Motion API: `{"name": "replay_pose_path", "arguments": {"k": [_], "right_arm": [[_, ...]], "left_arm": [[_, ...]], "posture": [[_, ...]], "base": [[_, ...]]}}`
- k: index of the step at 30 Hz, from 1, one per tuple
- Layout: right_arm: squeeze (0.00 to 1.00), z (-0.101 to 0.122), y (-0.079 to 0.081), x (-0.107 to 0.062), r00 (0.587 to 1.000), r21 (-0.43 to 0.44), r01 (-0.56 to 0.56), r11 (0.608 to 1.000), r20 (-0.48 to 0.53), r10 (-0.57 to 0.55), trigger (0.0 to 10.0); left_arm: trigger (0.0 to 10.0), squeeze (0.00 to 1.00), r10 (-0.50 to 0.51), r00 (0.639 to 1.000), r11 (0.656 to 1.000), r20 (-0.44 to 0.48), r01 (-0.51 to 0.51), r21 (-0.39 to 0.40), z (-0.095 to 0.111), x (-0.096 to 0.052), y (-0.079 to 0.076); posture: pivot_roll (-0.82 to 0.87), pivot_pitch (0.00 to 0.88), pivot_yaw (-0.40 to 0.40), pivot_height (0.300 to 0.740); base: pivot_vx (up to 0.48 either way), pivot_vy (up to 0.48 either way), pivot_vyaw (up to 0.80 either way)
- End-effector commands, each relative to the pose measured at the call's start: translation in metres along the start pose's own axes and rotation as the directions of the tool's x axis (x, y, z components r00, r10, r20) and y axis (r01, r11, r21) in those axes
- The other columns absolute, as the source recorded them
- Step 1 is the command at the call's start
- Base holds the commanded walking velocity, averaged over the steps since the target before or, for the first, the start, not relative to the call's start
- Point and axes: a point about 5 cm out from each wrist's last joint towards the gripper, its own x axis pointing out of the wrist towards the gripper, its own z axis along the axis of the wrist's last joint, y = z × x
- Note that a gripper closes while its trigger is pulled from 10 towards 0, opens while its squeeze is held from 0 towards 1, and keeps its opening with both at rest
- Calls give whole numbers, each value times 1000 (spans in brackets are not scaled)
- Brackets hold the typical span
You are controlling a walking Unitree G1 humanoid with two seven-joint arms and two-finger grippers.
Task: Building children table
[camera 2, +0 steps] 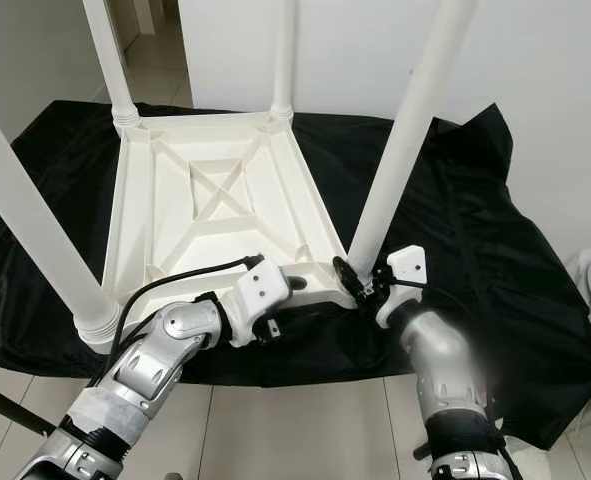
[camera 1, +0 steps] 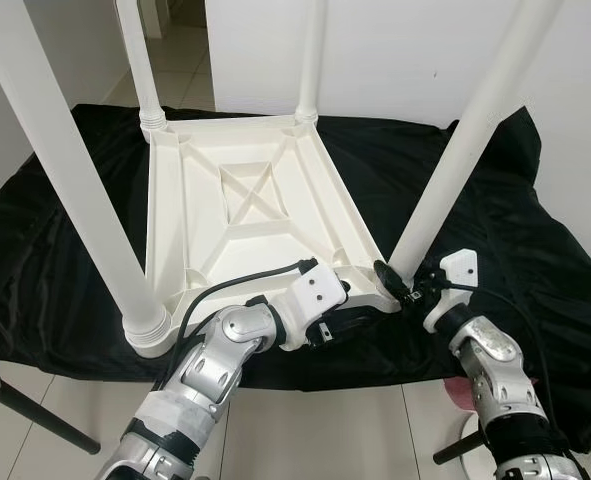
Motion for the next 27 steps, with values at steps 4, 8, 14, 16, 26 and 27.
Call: {"name": "replay_pose_path", "arguments": {"k": [4,8,14,16,26,27], "right_arm": [[0,-6,2,-4,1000,19,-14,1000,-19,14,0],[0,-7,4,-5,1000,33,-8,999,-14,9,10000],[0,-3,13,-4,999,82,45,996,22,-47,10000],[0,-4,13,-4,996,89,85,992,16,-87,10000],[0,-4,26,1,915,141,402,905,-22,-403,10000],[0,-4,26,1,915,141,402,905,-22,-403,10000]], "left_arm": [[10000,0,21,1000,1000,-7,-21,20,3,1,1],[10000,0,22,1000,1000,-7,-22,20,3,1,2],[10000,0,21,1000,1000,-8,-21,19,2,1,1],[10000,0,22,1000,1000,-8,-22,18,2,2,1],[10000,0,33,999,999,-6,-33,16,3,1,2],[10000,0,33,999,999,-6,-33,16,3,1,2]], "posture": [[-34,40,-16,740],[-36,42,-16,740],[-40,46,-18,740],[-39,47,-21,740],[-37,42,-28,740],[-37,42,-28,740]], "base": [[0,0,0],[0,0,0],[0,0,0],[0,0,0],[0,0,0],[0,0,0]]}}
